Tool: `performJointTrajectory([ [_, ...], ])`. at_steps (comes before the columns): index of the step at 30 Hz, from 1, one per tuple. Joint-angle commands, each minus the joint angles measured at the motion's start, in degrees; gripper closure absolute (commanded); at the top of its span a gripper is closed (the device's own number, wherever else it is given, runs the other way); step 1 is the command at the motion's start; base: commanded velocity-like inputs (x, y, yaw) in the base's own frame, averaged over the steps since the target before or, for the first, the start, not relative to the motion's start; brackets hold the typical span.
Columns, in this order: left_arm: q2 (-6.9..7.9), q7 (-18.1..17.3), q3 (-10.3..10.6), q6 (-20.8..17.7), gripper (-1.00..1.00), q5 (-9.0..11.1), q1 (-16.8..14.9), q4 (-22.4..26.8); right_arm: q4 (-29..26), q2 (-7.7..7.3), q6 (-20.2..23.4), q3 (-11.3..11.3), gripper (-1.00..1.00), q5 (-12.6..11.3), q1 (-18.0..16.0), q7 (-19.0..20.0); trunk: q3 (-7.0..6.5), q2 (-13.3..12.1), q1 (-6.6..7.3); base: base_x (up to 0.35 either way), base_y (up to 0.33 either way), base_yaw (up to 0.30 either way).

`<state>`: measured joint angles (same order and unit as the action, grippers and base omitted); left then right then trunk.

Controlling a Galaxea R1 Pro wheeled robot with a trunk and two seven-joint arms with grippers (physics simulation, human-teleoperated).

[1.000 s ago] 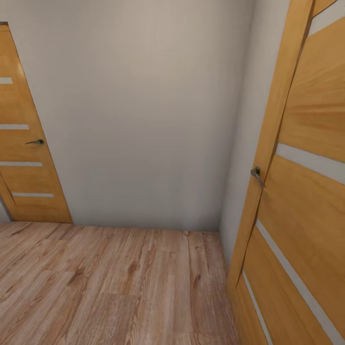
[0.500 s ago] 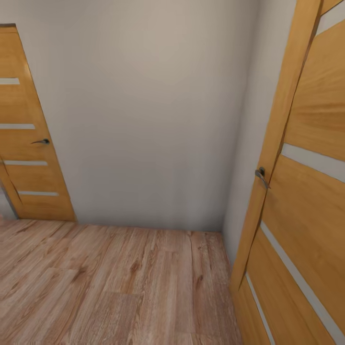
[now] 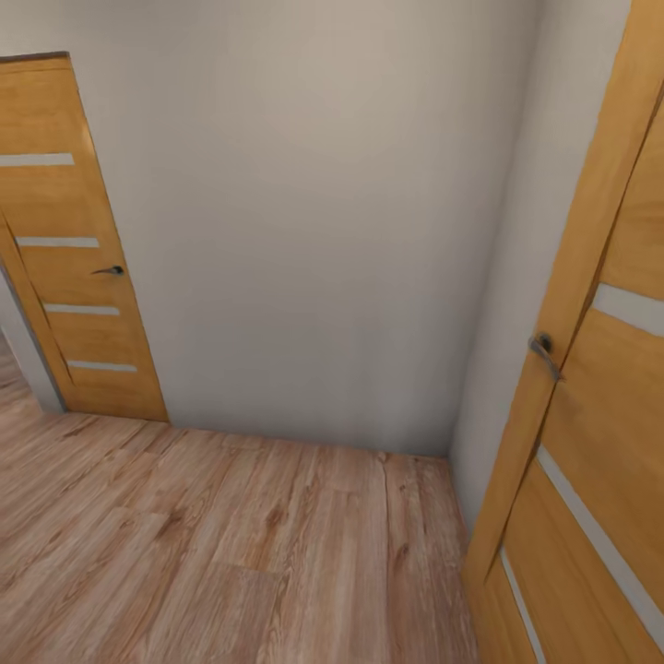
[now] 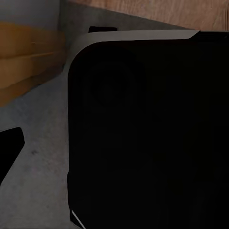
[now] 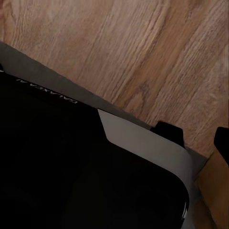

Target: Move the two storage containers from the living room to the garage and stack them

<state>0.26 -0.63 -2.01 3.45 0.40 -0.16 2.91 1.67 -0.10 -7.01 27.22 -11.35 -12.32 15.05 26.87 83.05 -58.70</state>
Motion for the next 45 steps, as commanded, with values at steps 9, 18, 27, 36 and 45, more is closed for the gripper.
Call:
performJointTrajectory([
  [9, 0.0, 0.1, -0.2, 0.2, -1.0, 0.0, 0.0, 0.0, 0.2, 0.01, -0.4, 0.5, -1.0, -0.6, -0.1, 0.3, 0.05, 0.0, -0.03, 0.207, -0.068, 0.0],
  [18, -0.02, 0.0, -0.2, 0.1, -1.0, 0.1, 0.0, 0.0, 0.2, 0.01, -0.4, 0.5, -1.0, -0.6, -0.1, 0.2, 0.05, 0.0, -0.03, 0.103, -0.004, 0.0],
  [27, 0.0, -0.1, -0.1, -0.1, -1.0, 0.2, 0.0, 0.0, 0.2, 0.01, -0.3, 0.5, -1.0, -0.6, -0.1, 0.3, 0.05, 0.0, -0.03, 0.305, 0.0, 0.0],
  [36, 0.0, 0.0, -0.1, -0.1, -1.0, 0.3, 0.0, 0.0, 0.2, 0.01, -0.3, 0.5, -1.0, -0.6, -0.1, 0.3, 0.05, 0.0, -0.03, 0.321, 0.0, 0.0],
  [45, 0.0, 0.0, -0.1, -0.1, -1.0, 0.3, 0.0, 0.0, 0.2, 0.01, -0.4, 0.5, -1.0, -0.6, -0.1, 0.0, 0.05, 0.0, -0.03, 0.321, 0.0, 0.093],
])
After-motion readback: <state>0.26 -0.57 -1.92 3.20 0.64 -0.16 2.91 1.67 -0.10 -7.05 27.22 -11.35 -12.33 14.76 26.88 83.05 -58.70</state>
